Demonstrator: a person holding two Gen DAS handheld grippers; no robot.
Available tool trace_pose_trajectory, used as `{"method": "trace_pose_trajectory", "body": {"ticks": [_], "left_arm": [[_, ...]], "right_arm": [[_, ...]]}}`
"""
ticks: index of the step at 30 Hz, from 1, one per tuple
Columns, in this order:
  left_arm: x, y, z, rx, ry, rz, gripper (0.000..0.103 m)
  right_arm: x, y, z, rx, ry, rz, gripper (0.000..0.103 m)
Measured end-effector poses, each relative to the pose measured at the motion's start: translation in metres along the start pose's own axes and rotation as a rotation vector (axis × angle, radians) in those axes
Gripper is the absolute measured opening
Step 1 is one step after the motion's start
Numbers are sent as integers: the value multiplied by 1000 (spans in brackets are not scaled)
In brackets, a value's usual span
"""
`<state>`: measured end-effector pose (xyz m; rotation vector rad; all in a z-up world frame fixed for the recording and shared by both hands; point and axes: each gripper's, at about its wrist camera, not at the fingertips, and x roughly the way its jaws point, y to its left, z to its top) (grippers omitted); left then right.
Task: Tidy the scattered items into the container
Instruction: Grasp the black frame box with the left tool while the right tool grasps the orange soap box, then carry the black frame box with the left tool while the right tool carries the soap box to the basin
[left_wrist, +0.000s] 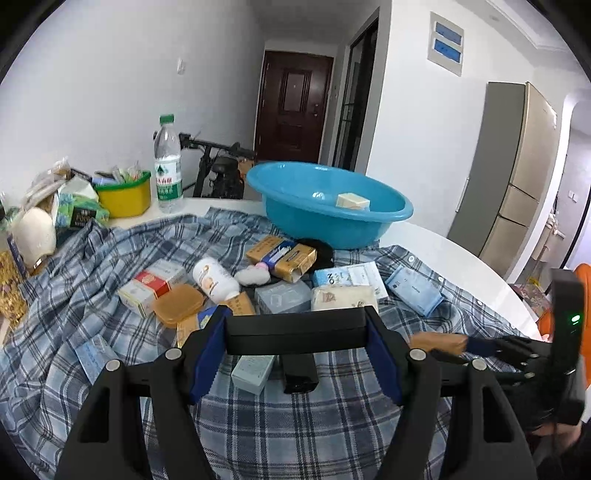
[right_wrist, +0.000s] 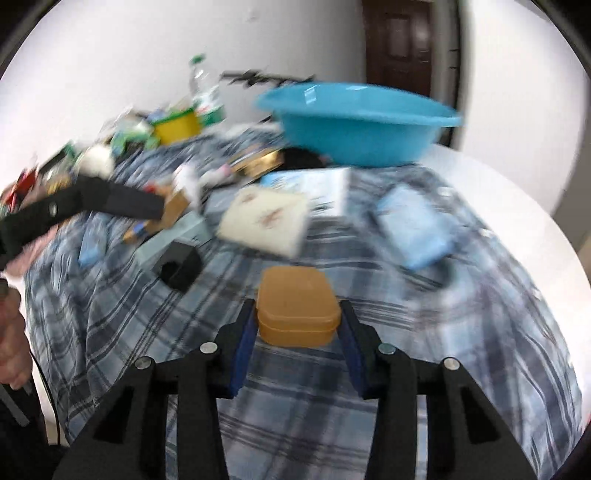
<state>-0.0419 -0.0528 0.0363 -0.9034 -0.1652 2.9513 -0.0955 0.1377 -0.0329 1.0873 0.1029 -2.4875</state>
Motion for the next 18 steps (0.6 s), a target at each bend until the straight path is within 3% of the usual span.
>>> {"method": "trace_pose_trajectory", "body": {"ticks": [7, 13, 18], "left_arm": [[0, -16, -2, 30, -15, 4, 72], [-2, -18, 0, 22, -6, -14, 72], [-19, -13, 16, -5, -32, -35, 72]], "right_arm": [[-47, -30, -5, 102, -115, -47, 42], [-58, -32, -4, 106, -134, -50, 42], [-78, -27, 10, 111, -201, -75, 42]]}}
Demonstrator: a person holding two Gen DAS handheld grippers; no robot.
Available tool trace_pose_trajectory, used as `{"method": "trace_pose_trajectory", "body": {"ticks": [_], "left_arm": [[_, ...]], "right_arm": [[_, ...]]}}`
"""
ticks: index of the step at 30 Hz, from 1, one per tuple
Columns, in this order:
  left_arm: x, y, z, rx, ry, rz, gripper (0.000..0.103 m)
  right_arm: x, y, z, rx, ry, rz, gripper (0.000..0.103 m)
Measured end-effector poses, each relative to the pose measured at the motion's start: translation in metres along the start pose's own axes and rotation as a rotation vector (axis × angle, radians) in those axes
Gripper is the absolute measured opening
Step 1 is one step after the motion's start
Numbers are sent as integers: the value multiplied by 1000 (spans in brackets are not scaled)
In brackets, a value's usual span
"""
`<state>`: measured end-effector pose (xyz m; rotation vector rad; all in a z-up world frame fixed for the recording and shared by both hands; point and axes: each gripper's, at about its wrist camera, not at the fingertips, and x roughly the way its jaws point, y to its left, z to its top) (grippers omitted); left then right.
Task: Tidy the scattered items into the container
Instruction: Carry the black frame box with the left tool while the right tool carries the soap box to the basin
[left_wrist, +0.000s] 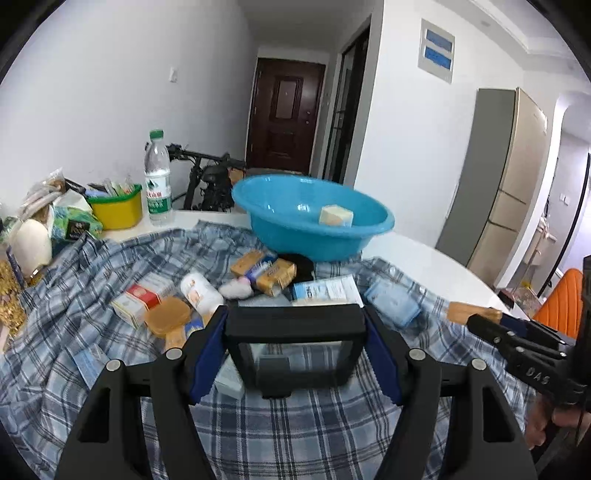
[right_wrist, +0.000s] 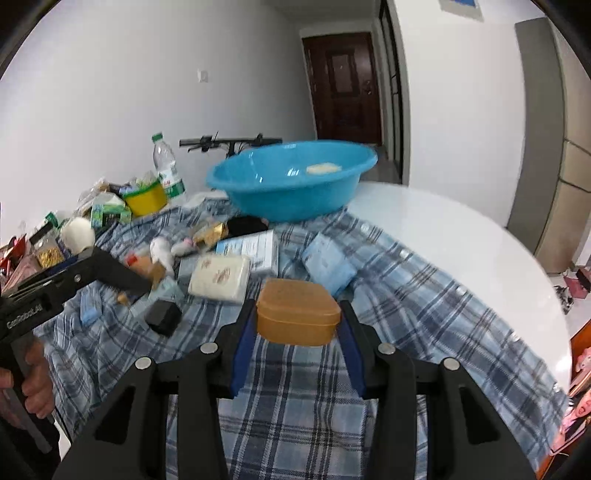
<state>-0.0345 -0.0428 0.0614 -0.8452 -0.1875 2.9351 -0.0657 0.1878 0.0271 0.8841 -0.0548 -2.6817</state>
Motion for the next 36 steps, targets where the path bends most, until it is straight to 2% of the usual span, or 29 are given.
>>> {"method": "trace_pose_trajectory", "body": {"ticks": [10, 15, 21, 26, 32, 36], "left_arm": [[-36, -5, 43, 43, -153, 36, 72], [-50, -5, 59, 30, -184, 22, 72], [-57, -12, 80, 78, -229, 44, 72], [-60, -19, 98, 76, -273, 20, 72], [-51, -23, 124, 77, -342, 6, 72], [-34, -25, 139, 104, -384, 35, 72]], "right_arm": [[-57, 19, 51, -69, -224, -23, 42], [-80, 30, 68, -99, -313, -21, 42], [-81, 39, 87, -130, -350, -21, 42], [-78, 44, 108, -133, -403, -13, 42], [-65, 46, 129, -160, -413, -26, 42], [-46, 42, 143, -165, -400, -57, 42]]}}
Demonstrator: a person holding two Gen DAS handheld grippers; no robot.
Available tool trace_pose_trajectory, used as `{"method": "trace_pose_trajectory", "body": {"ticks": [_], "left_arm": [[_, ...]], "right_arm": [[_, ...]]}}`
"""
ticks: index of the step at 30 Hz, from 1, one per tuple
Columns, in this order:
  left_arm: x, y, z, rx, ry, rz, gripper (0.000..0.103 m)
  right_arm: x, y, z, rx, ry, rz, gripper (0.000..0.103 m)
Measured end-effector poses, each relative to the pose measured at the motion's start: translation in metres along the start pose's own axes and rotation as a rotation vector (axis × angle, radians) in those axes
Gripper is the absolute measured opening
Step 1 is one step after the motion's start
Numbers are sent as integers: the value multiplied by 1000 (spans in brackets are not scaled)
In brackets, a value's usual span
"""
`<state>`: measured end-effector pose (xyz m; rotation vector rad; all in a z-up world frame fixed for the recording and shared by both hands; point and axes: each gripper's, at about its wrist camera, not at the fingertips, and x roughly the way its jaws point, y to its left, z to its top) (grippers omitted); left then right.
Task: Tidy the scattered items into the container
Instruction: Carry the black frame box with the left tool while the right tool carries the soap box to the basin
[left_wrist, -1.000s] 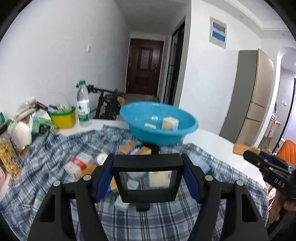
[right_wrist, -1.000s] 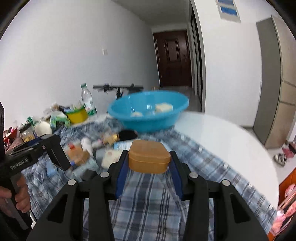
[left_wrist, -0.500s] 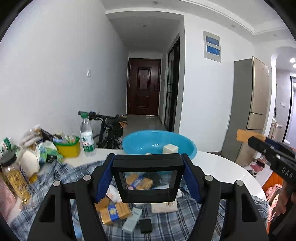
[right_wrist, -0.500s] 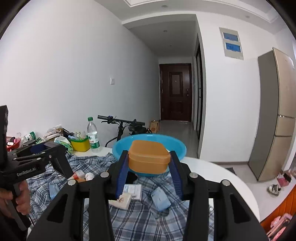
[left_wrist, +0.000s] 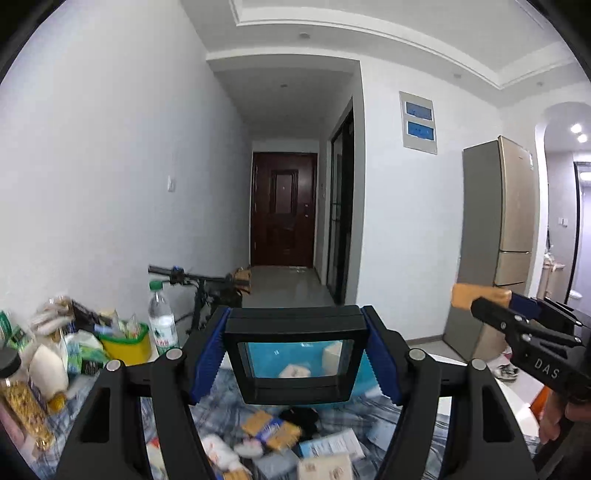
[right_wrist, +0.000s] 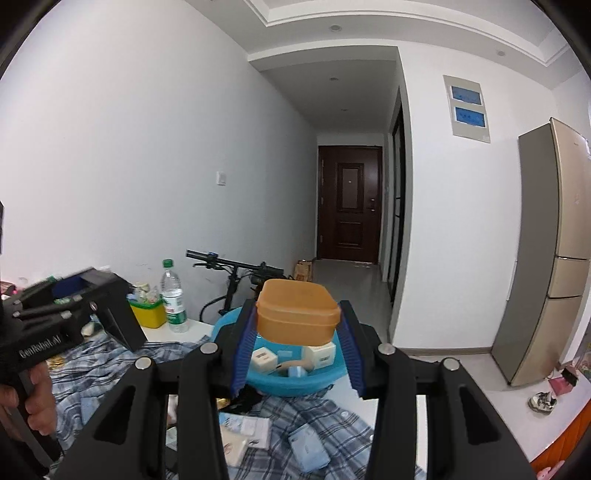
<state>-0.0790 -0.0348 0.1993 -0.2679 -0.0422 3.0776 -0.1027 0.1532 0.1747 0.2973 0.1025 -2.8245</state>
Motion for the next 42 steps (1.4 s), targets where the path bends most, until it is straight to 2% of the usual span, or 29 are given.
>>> {"method": "trace_pose_trajectory", "body": {"ticks": [4, 9, 18, 23, 25, 27, 29, 35, 42], "left_arm": [[33, 5, 5, -29, 11, -24, 72], [82, 16, 6, -68, 58, 5, 72], [153, 25, -3, -108, 150, -2, 72], [187, 24, -13, -97, 199, -2, 72], [203, 24, -20, -90, 261, -15, 72], [220, 19, -28, -59, 326, 6, 72], [230, 14, -36, -31, 355, 7, 72], [256, 19, -54, -79, 466, -26, 72], [271, 13, -68, -75, 498, -39, 72]], "right_arm": [[27, -9, -1, 12, 43, 9, 42], [58, -16, 6, 16, 44, -6, 42], [125, -32, 7, 64, 138, 8, 42], [156, -37, -2, 56, 174, -1, 42], [169, -37, -7, 52, 210, 4, 42], [177, -36, -16, 51, 261, 11, 42], [188, -36, -25, 51, 319, 32, 42], [207, -33, -42, 8, 431, 63, 42], [227, -36, -62, 9, 563, 124, 42]]}}
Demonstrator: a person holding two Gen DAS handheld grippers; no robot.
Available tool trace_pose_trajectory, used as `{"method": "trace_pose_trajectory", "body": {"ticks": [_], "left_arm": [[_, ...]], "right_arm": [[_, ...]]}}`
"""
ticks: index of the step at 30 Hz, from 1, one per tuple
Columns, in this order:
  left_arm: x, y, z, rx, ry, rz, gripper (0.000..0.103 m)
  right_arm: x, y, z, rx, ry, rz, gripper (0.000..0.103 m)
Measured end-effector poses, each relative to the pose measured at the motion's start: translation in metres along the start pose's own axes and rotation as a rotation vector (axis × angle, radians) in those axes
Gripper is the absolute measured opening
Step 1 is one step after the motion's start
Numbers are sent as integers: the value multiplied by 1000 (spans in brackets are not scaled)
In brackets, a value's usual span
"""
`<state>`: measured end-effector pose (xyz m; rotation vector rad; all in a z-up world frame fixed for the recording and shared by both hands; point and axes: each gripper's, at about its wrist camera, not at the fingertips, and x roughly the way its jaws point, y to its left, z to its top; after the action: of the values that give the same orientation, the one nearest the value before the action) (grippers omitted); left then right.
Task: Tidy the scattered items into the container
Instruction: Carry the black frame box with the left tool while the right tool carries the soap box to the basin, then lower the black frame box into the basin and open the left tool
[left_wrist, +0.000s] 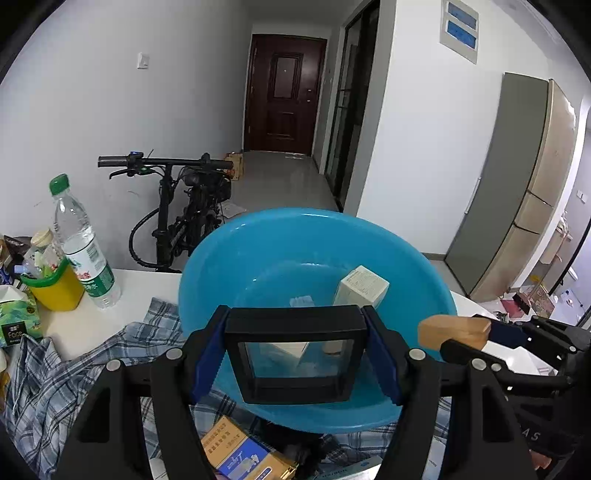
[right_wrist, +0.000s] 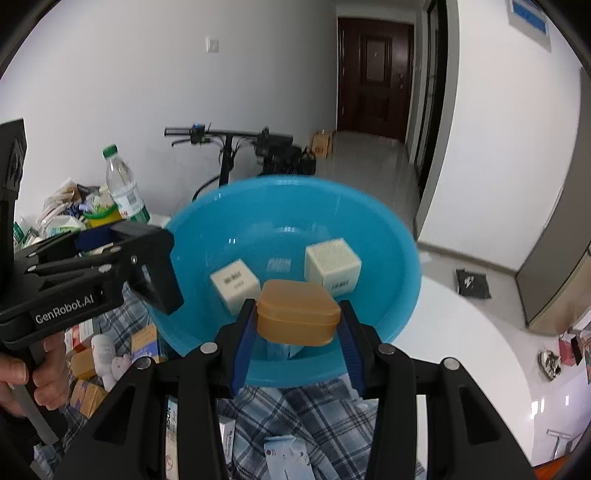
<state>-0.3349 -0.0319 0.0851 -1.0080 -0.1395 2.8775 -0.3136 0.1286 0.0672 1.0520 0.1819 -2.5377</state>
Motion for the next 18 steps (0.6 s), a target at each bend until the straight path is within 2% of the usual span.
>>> {"method": "trace_pose_trajectory", "body": {"ticks": [6, 10, 18], "left_arm": [[15, -8, -5, 13, 37, -14, 72], [16, -16, -9, 47, 18, 6, 72], [37, -24, -7, 64, 45, -7, 72]], "right_arm": [[12, -3, 4, 8, 20, 4, 42], [18, 0, 6, 8, 25, 0, 42], [21, -2, 1, 20, 31, 6, 42]]}}
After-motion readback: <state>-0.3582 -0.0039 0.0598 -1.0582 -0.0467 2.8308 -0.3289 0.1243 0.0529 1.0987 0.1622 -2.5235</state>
